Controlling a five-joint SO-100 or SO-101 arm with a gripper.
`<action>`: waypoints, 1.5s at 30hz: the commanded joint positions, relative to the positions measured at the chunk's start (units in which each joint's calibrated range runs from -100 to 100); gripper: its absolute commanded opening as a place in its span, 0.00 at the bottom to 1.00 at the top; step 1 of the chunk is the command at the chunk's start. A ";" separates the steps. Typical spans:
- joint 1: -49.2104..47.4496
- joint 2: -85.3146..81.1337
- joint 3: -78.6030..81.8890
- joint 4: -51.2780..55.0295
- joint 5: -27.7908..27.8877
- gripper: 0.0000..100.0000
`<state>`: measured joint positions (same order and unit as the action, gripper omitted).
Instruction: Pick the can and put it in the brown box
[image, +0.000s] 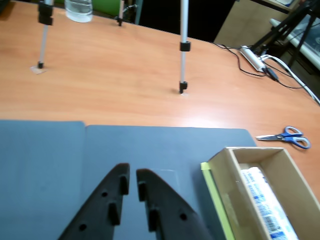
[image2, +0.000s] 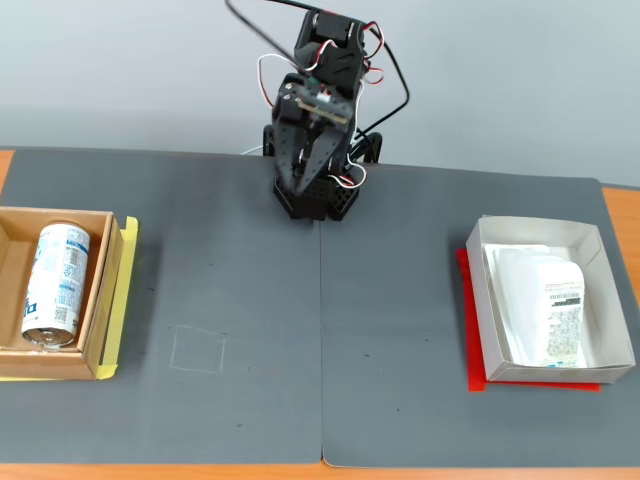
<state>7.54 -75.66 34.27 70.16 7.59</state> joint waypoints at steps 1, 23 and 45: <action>-4.21 -8.33 4.46 6.51 -0.19 0.02; -11.84 -23.84 37.95 3.57 -5.46 0.02; -3.96 -24.01 63.56 -13.43 -5.25 0.02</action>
<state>3.55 -98.99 98.19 56.66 2.47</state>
